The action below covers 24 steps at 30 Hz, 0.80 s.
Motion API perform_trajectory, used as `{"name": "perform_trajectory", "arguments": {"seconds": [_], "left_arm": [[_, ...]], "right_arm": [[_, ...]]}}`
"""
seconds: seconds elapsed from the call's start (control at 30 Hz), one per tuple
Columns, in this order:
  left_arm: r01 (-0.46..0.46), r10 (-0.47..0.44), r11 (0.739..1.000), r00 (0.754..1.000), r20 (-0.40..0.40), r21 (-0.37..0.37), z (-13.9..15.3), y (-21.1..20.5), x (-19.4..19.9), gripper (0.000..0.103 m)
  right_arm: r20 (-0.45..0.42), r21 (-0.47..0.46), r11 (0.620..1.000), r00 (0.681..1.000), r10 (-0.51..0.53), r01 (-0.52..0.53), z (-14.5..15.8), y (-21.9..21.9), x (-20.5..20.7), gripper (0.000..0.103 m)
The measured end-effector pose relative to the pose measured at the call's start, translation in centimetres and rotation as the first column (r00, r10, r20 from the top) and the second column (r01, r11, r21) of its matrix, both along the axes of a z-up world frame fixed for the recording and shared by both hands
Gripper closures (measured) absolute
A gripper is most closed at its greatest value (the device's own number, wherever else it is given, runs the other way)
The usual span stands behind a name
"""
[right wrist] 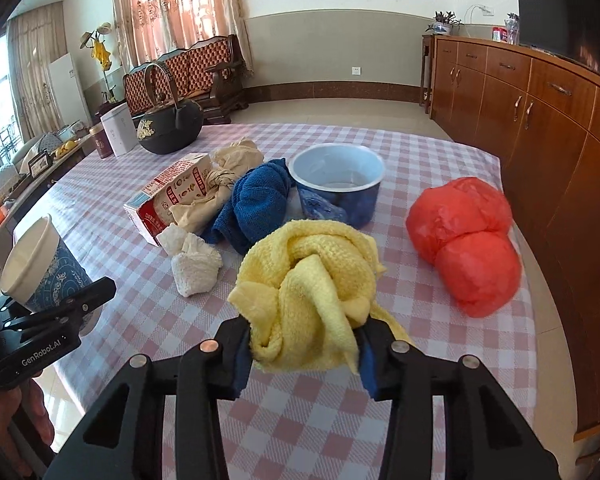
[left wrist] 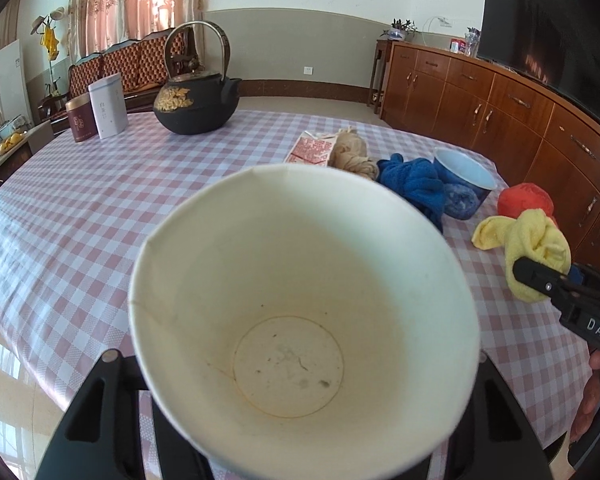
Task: Collect trash
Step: 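Carry the blue-white cup and yellow cloth with both tools over the black bucket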
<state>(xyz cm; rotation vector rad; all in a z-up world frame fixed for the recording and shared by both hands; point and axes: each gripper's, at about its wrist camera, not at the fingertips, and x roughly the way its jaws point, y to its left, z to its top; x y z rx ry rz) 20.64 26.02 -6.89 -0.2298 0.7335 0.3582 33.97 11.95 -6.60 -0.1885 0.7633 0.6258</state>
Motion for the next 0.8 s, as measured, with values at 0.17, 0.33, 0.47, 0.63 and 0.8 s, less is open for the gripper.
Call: {"name": "perform_trajectory", "arguments": {"seconds": [0.17,0.33,0.47,0.63,0.8], "left_arm": [[0.025,-0.026,0.999,1.0,0.017,0.031,0.9,-1.7,-1.6,0.043],[0.057,-0.059,0.997,0.998,0.038,0.044,2.1,-3.7,-2.9,0.043],[0.086,-0.089,0.995,0.994,0.055,0.053,3.0,-5.3,-3.9,0.043],[0.121,-0.125,0.991,0.99,0.068,0.058,3.7,-7.0,-5.0,0.043],[0.161,-0.166,0.985,0.983,0.073,0.063,4.0,-9.0,-5.7,0.043]], "right_arm": [[0.021,0.016,0.999,0.999,-0.032,0.032,1.2,-3.1,-2.2,0.058],[0.038,0.035,0.998,0.997,-0.062,0.061,2.4,-5.9,-4.6,0.058],[0.053,0.052,0.994,0.994,-0.094,0.092,3.3,-8.2,-6.6,0.058],[0.072,0.062,0.99,0.989,-0.132,0.127,4.1,-11.0,-8.8,0.058],[0.081,0.076,0.983,0.981,-0.175,0.169,4.5,-13.5,-10.5,0.058]]}}
